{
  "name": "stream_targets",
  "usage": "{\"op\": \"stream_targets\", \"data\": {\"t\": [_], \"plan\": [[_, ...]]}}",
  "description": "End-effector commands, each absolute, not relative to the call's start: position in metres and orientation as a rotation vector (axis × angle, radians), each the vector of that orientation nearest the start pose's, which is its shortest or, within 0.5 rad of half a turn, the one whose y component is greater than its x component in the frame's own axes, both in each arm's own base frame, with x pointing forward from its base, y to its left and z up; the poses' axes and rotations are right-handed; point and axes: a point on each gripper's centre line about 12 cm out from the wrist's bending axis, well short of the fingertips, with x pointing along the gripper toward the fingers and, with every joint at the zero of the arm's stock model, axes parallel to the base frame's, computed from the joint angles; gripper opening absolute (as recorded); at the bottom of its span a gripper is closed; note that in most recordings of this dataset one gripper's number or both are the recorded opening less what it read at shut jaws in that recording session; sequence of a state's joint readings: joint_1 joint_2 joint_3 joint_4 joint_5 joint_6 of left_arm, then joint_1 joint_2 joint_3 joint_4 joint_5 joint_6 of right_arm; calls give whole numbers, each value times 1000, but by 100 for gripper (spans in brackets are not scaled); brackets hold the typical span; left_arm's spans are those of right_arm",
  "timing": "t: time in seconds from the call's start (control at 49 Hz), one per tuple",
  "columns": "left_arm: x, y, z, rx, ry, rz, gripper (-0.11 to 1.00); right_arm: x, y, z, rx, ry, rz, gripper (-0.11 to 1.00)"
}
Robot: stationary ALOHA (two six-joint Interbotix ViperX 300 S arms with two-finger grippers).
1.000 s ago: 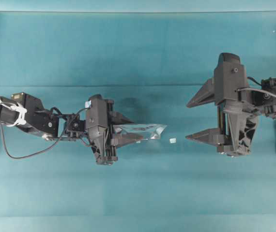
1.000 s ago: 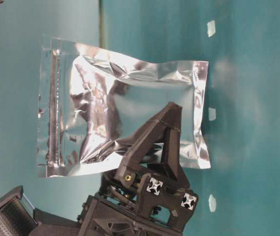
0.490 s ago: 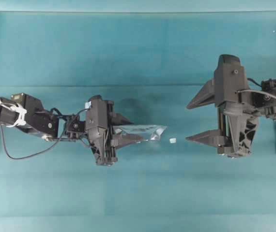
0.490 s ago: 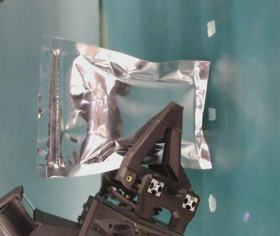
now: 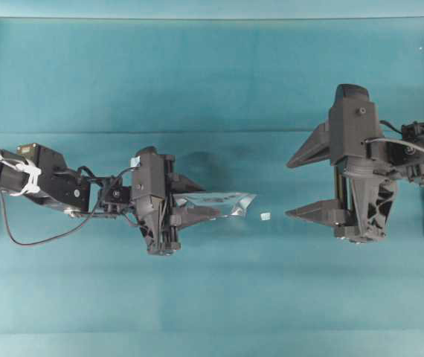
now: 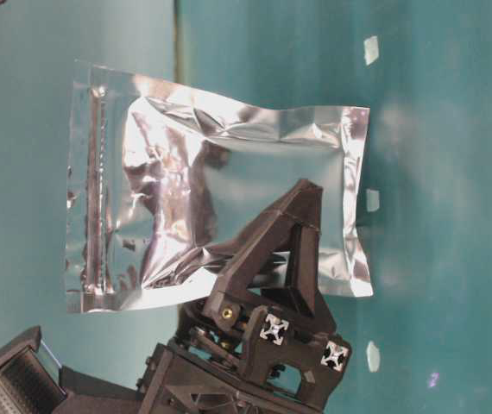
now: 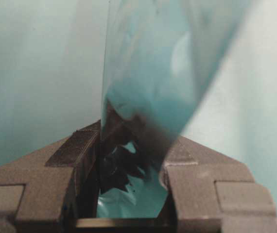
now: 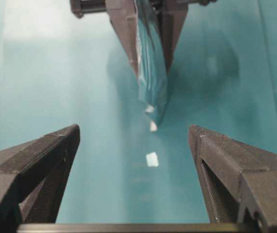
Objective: Hand over the silver zip bag and make it stand upright.
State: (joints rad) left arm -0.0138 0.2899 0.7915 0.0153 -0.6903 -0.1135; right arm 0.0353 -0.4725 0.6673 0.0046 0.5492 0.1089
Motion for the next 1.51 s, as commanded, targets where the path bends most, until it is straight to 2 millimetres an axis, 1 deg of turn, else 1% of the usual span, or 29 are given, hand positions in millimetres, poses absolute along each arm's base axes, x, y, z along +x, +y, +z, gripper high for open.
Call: {"op": "stream_targets", "data": {"t": [0.0, 1.49], "plan": [[394, -12, 90, -98, 388, -19, 21, 298, 12, 290, 106, 719, -4, 96], [394, -12, 89, -96, 401, -18, 21, 298, 12, 289, 106, 718, -4, 96]]}}
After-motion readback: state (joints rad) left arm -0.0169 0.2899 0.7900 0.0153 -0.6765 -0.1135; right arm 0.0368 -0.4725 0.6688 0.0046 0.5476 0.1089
